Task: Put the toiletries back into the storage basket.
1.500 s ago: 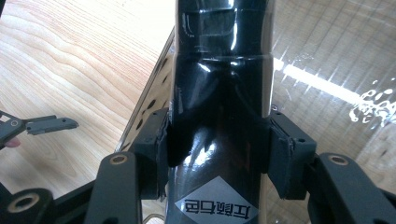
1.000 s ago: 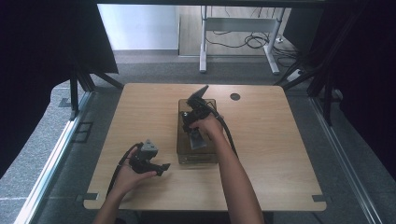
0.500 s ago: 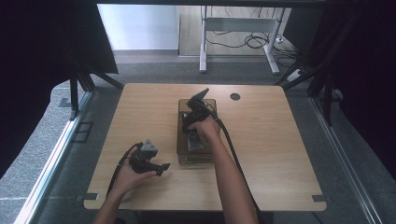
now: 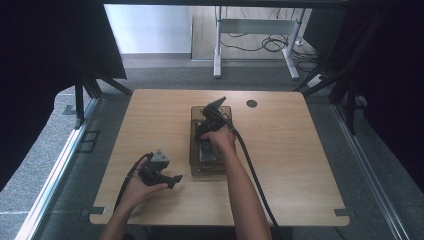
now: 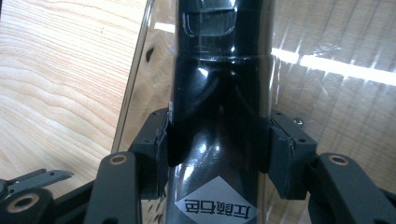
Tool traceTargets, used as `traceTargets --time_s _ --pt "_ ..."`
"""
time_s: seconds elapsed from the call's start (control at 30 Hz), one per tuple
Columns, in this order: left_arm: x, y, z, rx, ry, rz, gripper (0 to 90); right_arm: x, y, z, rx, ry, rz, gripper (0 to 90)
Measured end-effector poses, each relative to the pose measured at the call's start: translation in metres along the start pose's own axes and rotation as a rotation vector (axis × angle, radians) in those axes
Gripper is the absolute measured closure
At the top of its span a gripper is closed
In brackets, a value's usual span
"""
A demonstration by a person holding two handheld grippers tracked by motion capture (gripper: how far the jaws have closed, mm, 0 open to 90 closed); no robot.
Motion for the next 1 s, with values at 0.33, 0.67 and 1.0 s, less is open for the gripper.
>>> traceTargets --time_s 0.33,0.67,1.0 --pt "0.000 0.000 0.000 0.003 0.001 -0.008 23.9 -0.001 0.003 -0.009 0.008 -0.008 -0.038 46.9" --pt "0.000 0.000 0.000 0.001 0.001 -0.008 23.9 -0.003 0.003 -0.016 0.002 -0.009 -0.066 46.6" --pt "0.000 0.000 0.000 0.003 0.001 -0.010 23.8 -0.004 0.005 -0.021 0.011 -0.012 -0.073 46.2"
Point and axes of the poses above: each handheld gripper's, and its own axes: z roughly backward along the jaws, y roughly out of its underside, x roughly to its left, the point moved 10 cm from there along -z, roughly forward along the jaws, and after that the axes turned 6 degrees about -z, right-handed, at the moved point
